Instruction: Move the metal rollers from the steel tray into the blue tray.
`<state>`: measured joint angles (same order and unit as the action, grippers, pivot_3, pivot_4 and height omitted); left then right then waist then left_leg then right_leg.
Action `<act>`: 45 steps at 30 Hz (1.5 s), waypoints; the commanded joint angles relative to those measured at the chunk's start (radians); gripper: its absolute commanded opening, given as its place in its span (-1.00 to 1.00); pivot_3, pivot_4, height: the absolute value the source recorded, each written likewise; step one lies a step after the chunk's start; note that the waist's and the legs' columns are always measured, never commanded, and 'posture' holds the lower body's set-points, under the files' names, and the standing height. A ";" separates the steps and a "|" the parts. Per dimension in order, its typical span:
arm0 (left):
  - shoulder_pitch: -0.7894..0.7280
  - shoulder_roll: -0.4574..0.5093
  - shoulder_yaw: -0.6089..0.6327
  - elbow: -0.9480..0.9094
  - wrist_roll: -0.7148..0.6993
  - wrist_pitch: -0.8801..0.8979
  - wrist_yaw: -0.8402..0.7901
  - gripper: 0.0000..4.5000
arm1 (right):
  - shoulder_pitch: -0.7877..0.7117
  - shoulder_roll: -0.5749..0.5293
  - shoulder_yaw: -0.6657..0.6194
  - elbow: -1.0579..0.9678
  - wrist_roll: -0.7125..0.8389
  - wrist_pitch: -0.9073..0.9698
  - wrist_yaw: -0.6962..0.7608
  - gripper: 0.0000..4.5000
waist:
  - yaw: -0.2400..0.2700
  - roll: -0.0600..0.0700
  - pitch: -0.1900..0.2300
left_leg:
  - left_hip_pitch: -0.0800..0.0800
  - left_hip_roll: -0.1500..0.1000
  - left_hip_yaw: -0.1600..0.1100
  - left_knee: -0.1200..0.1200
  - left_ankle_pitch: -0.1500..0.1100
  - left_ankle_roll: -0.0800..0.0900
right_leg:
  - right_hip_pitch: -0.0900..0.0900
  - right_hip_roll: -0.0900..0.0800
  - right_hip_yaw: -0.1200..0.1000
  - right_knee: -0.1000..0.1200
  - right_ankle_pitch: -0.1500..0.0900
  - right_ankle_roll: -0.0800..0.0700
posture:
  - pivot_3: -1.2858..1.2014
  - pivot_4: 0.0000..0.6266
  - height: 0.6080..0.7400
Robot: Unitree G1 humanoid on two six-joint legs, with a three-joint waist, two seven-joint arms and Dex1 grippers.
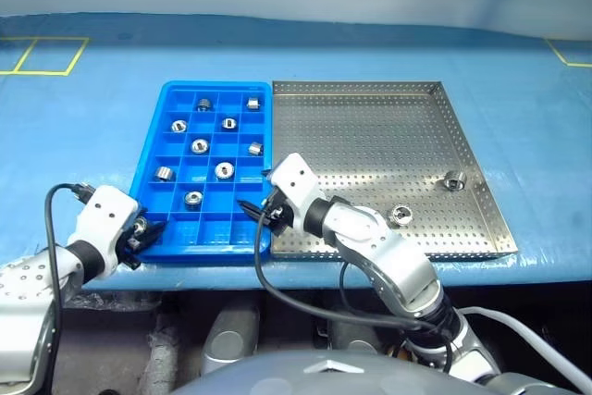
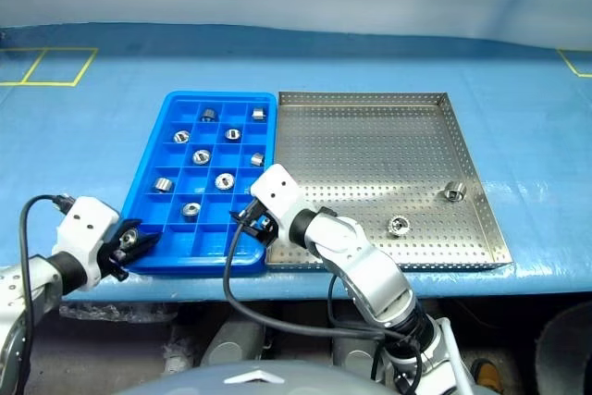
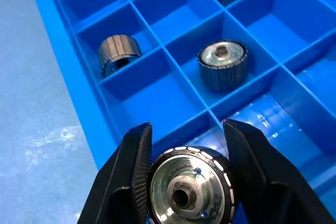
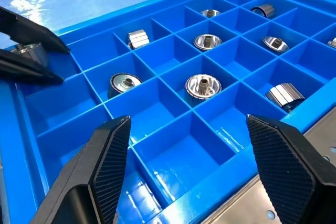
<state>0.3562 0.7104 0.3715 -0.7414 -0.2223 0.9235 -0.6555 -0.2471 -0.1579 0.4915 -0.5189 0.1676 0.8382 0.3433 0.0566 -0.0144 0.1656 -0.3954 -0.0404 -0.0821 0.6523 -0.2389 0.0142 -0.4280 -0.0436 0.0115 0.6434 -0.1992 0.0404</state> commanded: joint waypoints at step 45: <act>-1.588 -0.774 -0.686 1.873 0.208 -0.912 -0.242 0.99 | 0.688 -0.193 -0.251 -0.528 0.016 -0.068 -0.272 0.65 | -0.317 -0.002 -0.001 | -0.005 -0.002 0.015 0.011 -0.006 0.013 | 0.002 -0.001 0.011 -0.004 0.008 0.020 | -0.32 -0.52 1.00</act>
<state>-1.2024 -0.0496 -0.3335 1.1069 -0.0344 0.0531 -0.9140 0.4376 -0.3535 0.2324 -0.9969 0.1887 0.8020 0.0859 -0.2607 -0.0162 0.1648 -0.4005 -0.0421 -0.0665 0.6628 -0.2451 0.0279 -0.4260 -0.0444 0.0227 0.6390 -0.1917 0.0604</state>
